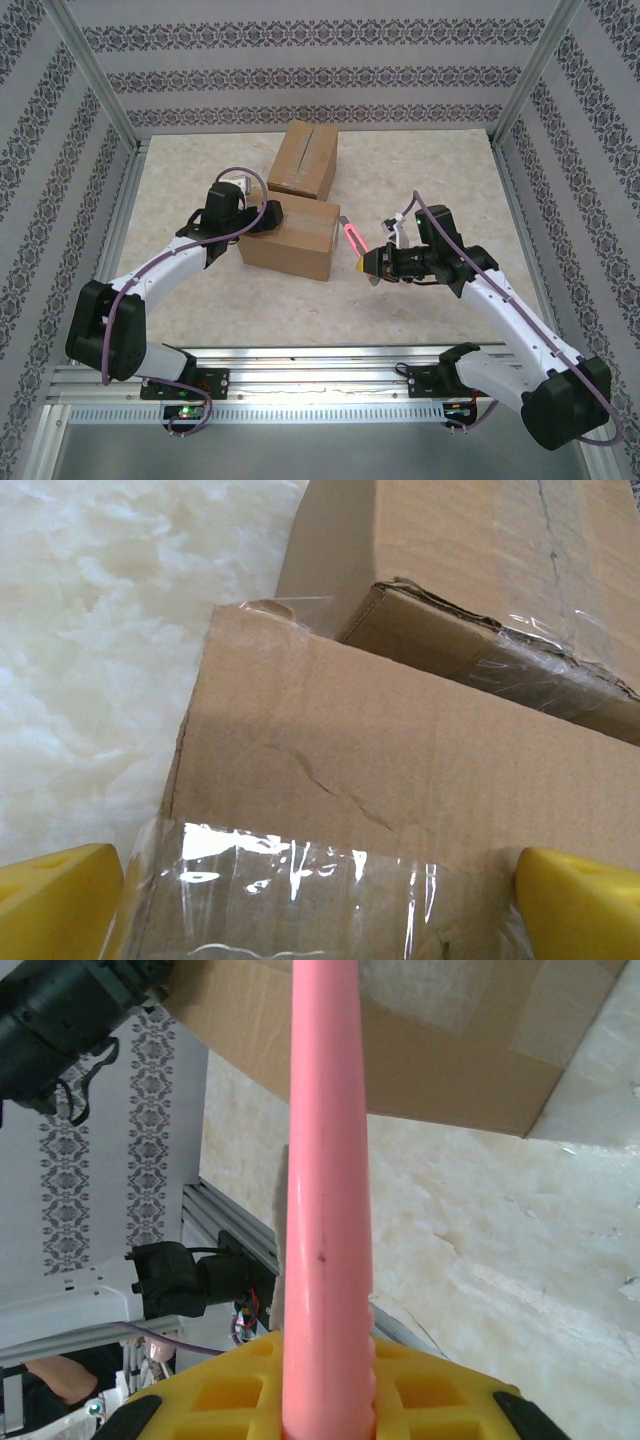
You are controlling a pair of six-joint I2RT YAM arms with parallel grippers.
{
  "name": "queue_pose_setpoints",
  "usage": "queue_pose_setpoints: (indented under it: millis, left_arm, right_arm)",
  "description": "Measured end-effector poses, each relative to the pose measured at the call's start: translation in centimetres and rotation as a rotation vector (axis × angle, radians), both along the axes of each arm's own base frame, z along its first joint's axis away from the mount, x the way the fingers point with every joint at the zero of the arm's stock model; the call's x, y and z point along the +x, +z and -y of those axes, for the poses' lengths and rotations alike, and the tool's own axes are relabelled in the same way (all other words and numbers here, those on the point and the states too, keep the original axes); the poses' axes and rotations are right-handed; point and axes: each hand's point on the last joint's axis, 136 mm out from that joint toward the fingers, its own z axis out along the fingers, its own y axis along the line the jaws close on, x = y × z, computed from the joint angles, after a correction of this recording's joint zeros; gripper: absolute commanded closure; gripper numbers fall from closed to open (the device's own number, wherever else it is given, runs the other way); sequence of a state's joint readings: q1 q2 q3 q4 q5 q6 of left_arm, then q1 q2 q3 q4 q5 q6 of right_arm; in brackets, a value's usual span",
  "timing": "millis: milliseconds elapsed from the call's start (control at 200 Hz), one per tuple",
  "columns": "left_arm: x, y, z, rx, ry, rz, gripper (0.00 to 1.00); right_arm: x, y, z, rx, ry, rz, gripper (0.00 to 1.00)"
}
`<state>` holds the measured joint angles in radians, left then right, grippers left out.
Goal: Unpack the express box
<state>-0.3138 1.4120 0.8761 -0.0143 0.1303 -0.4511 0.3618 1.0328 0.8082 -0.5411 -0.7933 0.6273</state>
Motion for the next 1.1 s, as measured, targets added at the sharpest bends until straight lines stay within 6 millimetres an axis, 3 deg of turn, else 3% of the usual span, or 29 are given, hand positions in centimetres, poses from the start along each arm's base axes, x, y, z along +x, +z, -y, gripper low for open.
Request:
queue_pose_setpoints:
  millis: [1099]
  left_arm:
    - [0.0, 0.0, 0.0, 0.0, 0.0, 0.0, 0.0]
  right_arm:
    - [1.2, -0.8, -0.4, -0.056, -0.045, -0.033, 1.0]
